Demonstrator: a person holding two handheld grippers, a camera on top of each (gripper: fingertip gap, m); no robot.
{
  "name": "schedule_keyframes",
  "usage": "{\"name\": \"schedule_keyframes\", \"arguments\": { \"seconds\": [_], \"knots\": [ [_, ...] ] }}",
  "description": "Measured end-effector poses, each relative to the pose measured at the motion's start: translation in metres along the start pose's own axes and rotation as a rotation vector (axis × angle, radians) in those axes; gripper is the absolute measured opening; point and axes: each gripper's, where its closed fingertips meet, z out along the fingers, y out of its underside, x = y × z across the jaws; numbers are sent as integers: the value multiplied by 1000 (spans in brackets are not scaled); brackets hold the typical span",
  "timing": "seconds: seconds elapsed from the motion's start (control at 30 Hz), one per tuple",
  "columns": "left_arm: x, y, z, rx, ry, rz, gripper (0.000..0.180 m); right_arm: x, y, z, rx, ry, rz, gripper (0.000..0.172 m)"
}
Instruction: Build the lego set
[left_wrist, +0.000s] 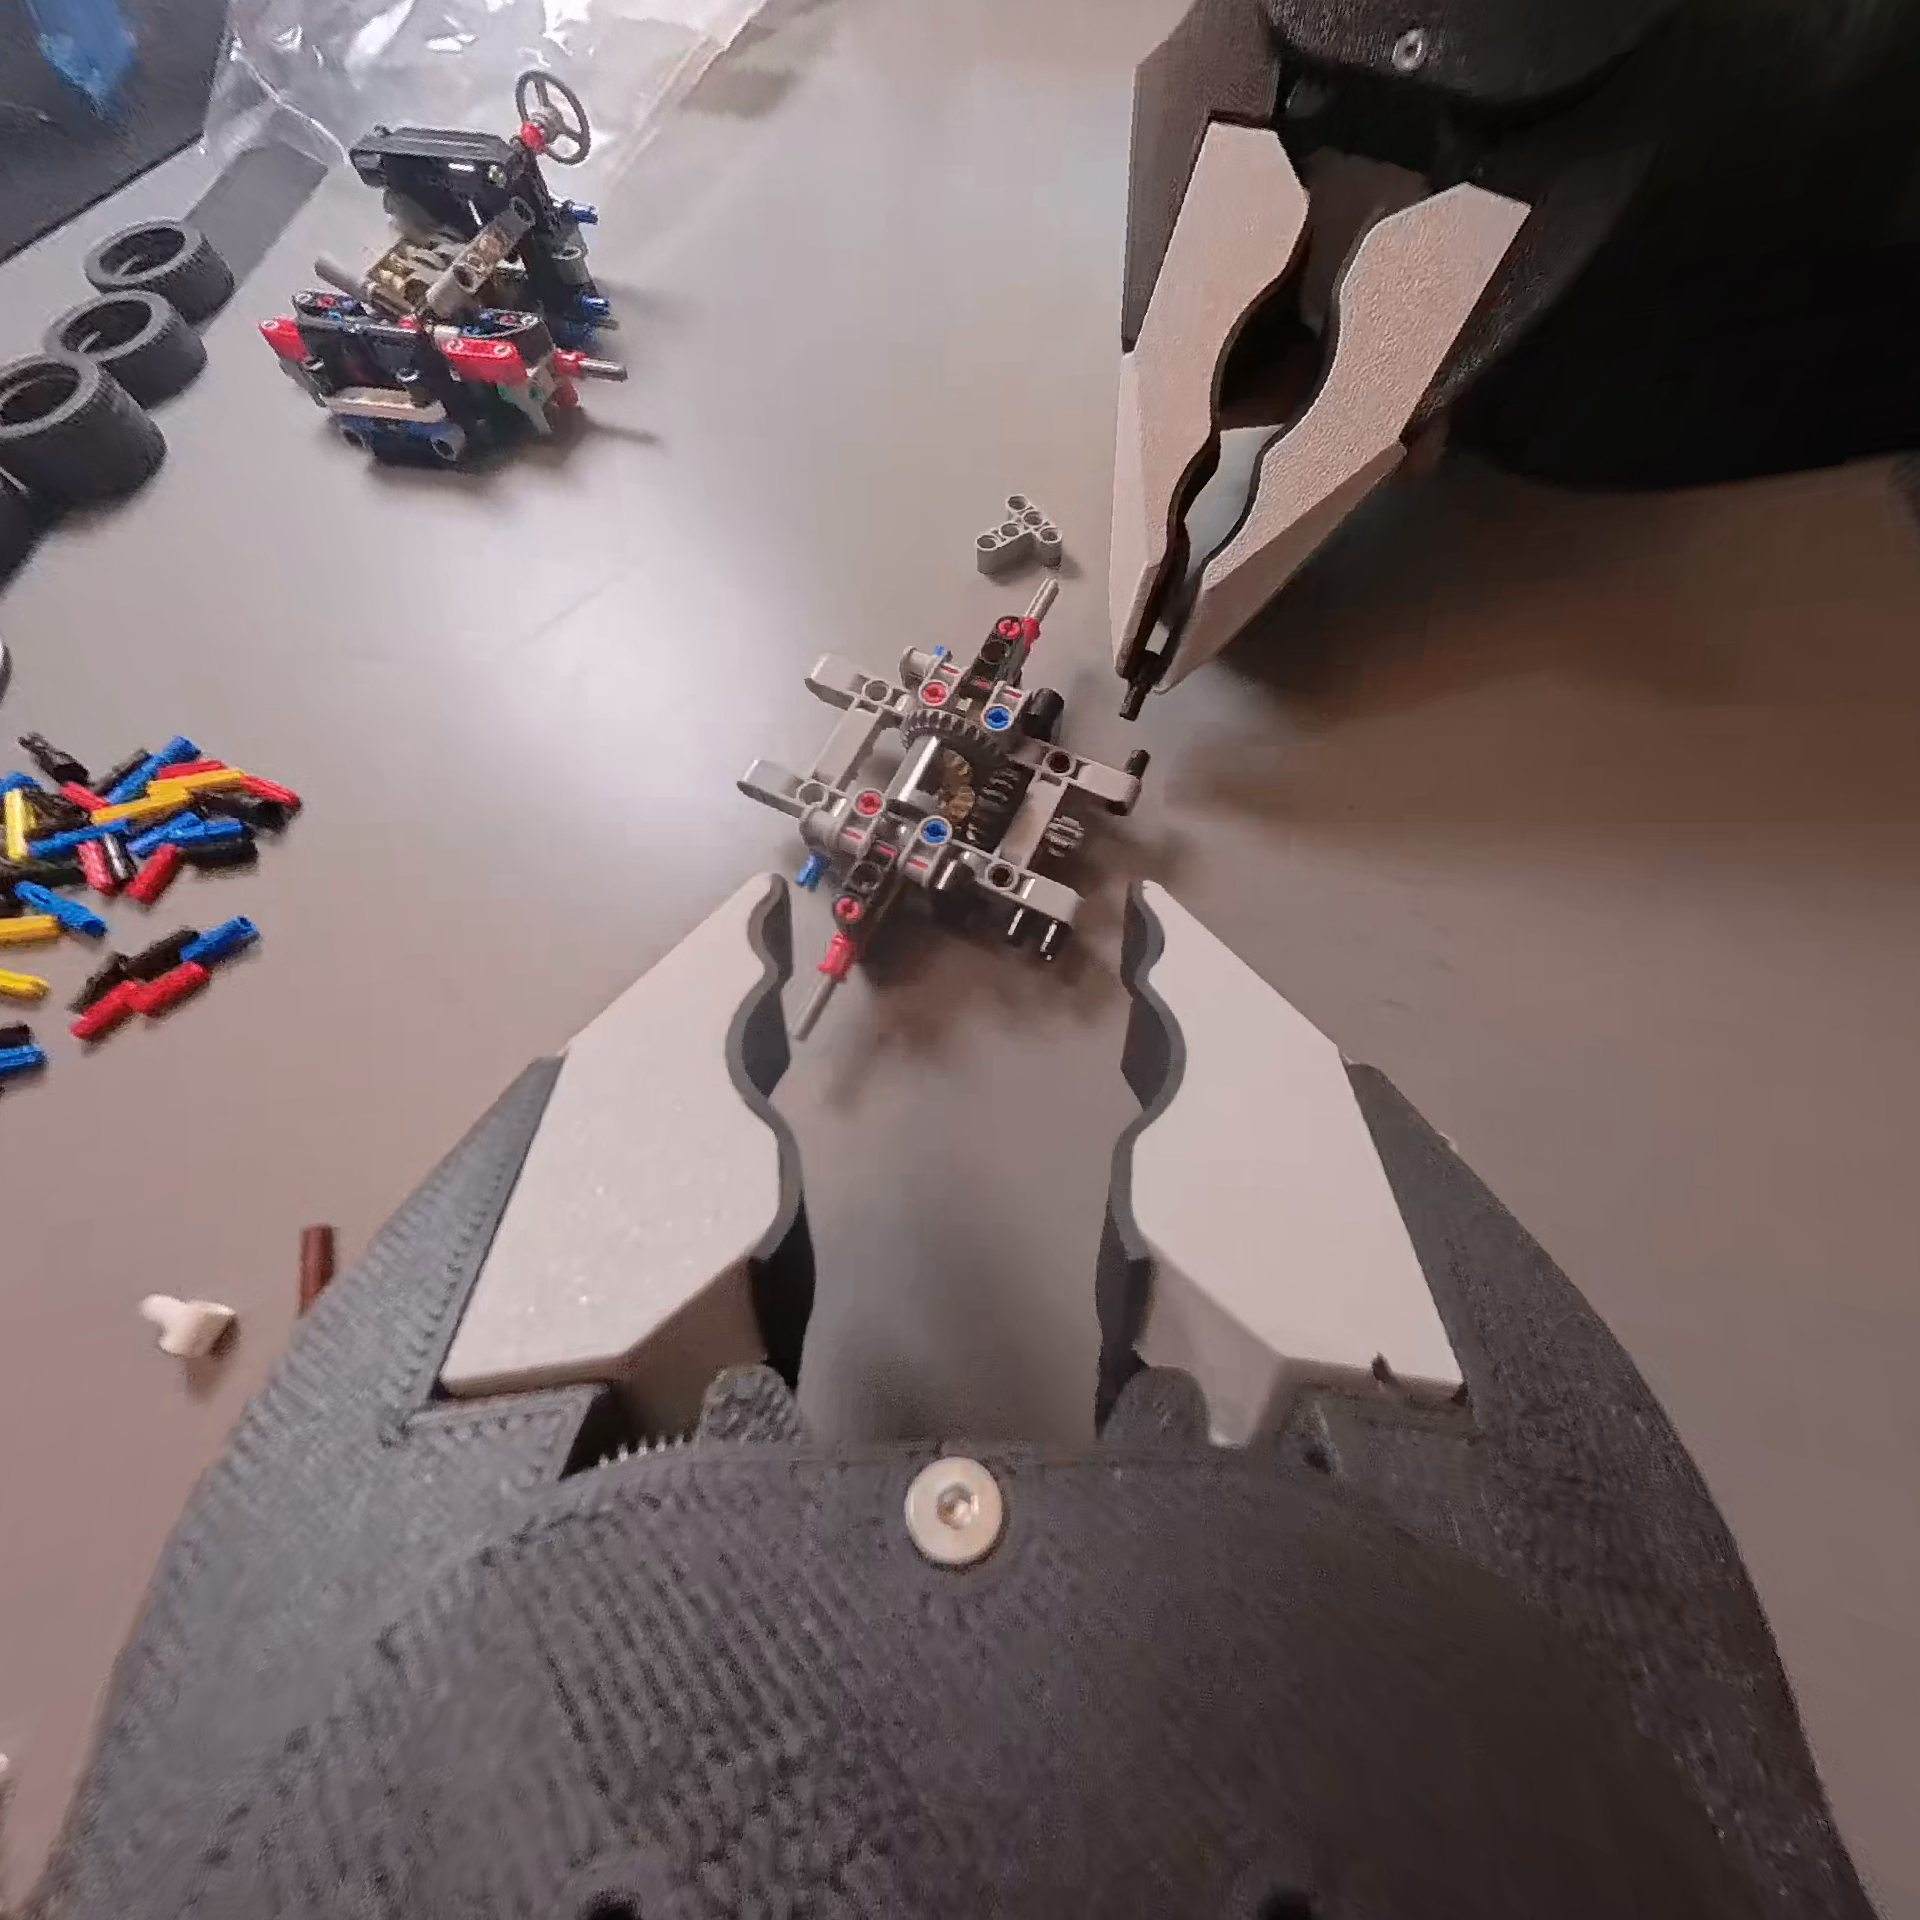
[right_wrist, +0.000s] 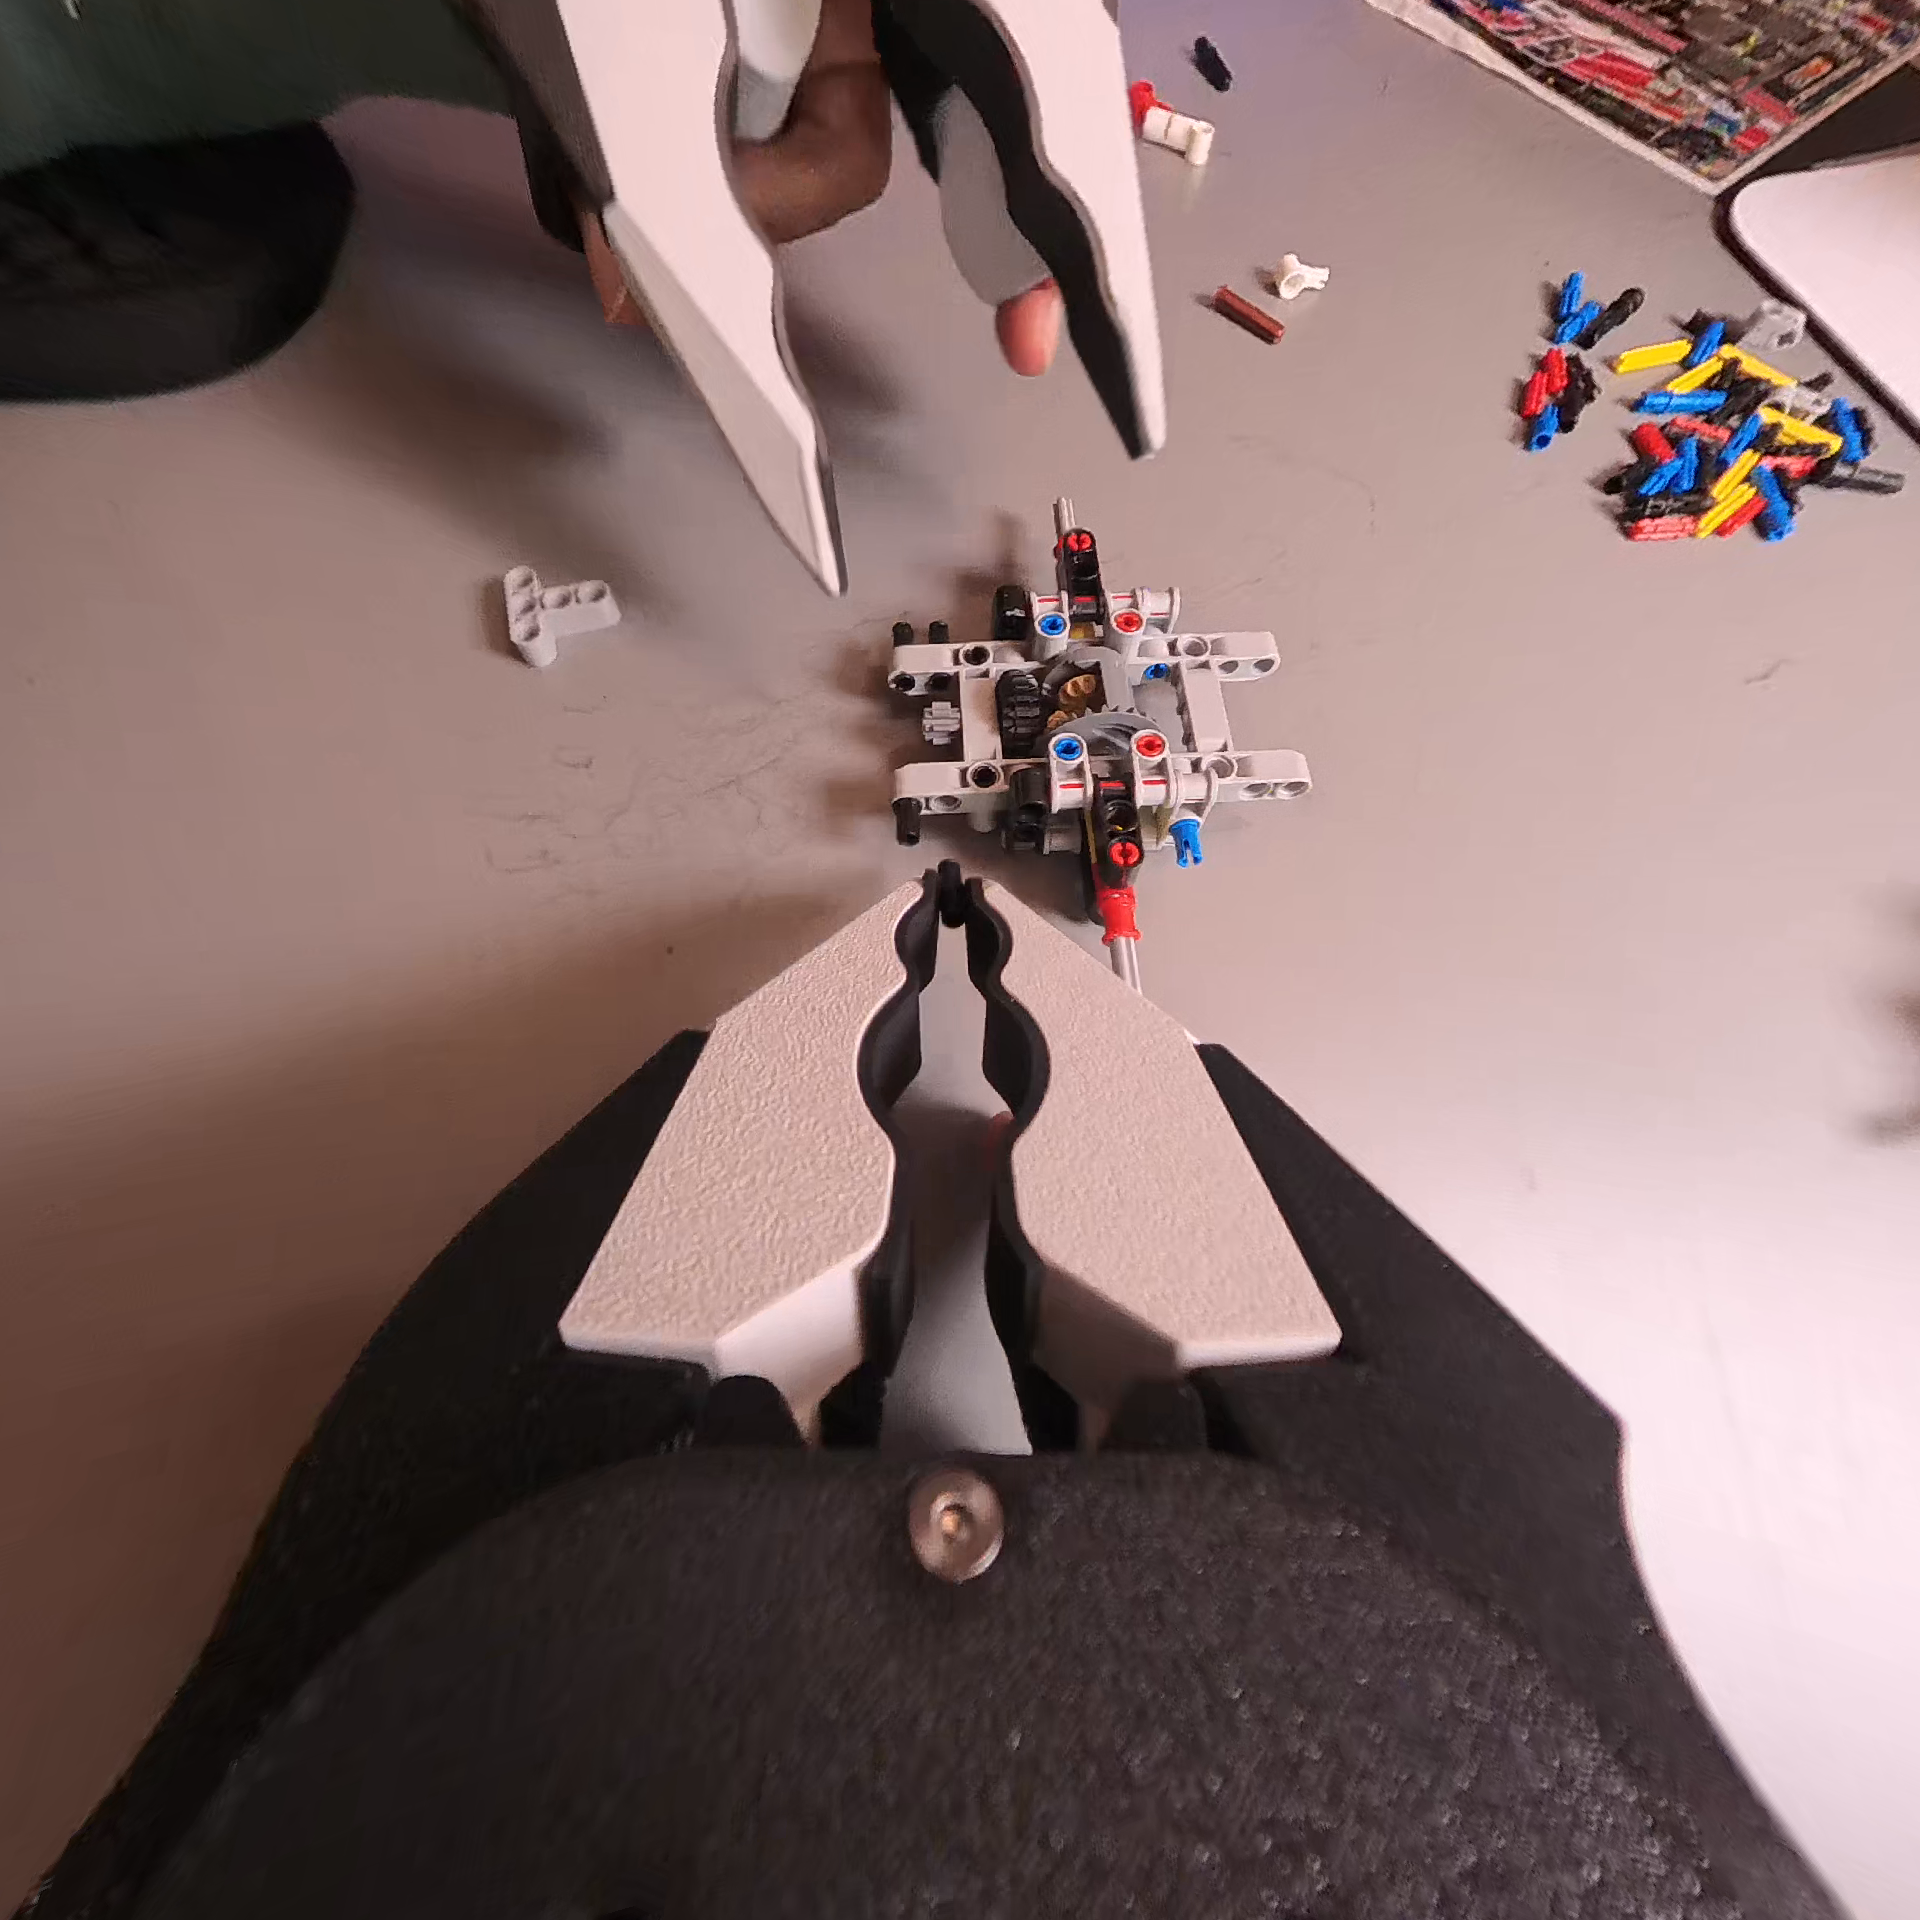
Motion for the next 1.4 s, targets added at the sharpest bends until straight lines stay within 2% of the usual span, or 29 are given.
{"name": "schedule_keyframes", "arguments": {
  "seconds": [0.07, 0.23, 0.5, 0.77, 0.97, 1.13, 1.3, 1.4],
  "knots": [
    [-2, 1, 12, -46, 16, 43, 75, 1, -3, 2, 18, -12, 38, 3],
    [4, 11, 38, -201, 99, 170, 92, 1, -3, 1, 20, -5, 48, 3],
    [4, -3, 35, -246, 126, 301, 74, 3, 1, -2, 15, -11, 50, 3],
    [6, 4, 51, -446, 236, 413, 95, 7, 2, -2, 8, 15, 47, 3],
    [19, 10, 52, -533, 368, 380, 81, 4, 2, -4, 22, -1, 41, 3],
    [20, 20, 39, -552, 360, 327, 82, -5, -2, -2, 47, -51, 60, 3],
    [23, 29, 25, -538, 351, 279, 91, -16, -6, 2, 54, -83, 52, 3],
    [21, 32, 21, -554, 337, 304, 83, -19, -6, 3, 51, -91, 44, 3]
  ]
}}
